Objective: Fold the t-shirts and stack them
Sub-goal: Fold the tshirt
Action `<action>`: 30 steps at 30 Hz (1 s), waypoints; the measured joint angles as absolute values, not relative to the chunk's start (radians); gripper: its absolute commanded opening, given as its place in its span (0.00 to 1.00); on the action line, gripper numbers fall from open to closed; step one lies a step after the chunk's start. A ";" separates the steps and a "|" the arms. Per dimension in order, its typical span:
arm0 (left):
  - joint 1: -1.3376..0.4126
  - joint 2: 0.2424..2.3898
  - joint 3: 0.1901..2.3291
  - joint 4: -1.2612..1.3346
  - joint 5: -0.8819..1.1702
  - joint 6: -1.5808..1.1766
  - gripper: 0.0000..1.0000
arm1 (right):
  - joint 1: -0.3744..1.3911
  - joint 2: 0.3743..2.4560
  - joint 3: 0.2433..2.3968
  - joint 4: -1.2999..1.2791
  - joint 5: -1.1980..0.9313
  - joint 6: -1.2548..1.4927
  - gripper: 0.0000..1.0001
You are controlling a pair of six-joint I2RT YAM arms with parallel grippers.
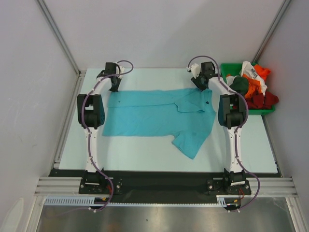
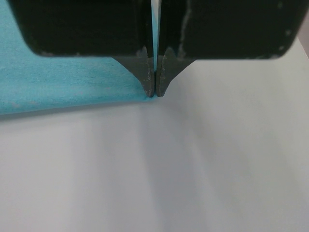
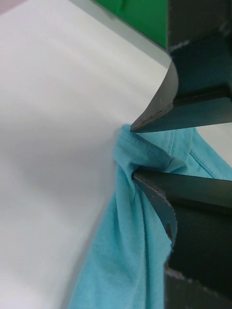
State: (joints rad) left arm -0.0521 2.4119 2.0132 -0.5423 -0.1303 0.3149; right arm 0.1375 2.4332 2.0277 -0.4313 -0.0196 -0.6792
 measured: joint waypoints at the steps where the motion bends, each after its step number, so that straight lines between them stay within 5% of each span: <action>1: -0.052 2.419 2.027 -0.542 -0.133 0.315 0.00 | 0.140 2.446 2.044 -0.427 -0.019 -0.680 0.43; 11: -0.060 2.436 2.085 -0.491 -0.201 0.325 0.10 | 0.158 2.525 2.175 -0.434 -0.005 -0.670 0.49; 13: -0.065 2.433 2.085 -0.471 -0.227 0.325 0.19 | 0.162 2.521 2.172 -0.429 0.006 -0.657 0.51; 15: -0.070 2.421 2.085 -0.461 -0.244 0.325 0.42 | 0.164 2.496 2.144 -0.421 0.017 -0.642 0.54; 20: -0.073 2.292 2.027 -0.433 -0.263 0.316 0.66 | 0.165 2.340 2.029 -0.419 0.033 -0.616 0.56; 30: -0.073 1.872 1.640 -0.392 -0.214 0.326 0.64 | 0.178 1.822 1.592 -0.402 -0.074 -0.634 0.51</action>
State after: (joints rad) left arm -0.0727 1.8725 1.6398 -0.3916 -0.2142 0.3260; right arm 0.1776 1.8225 1.5921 -0.4023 -0.0742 -0.6338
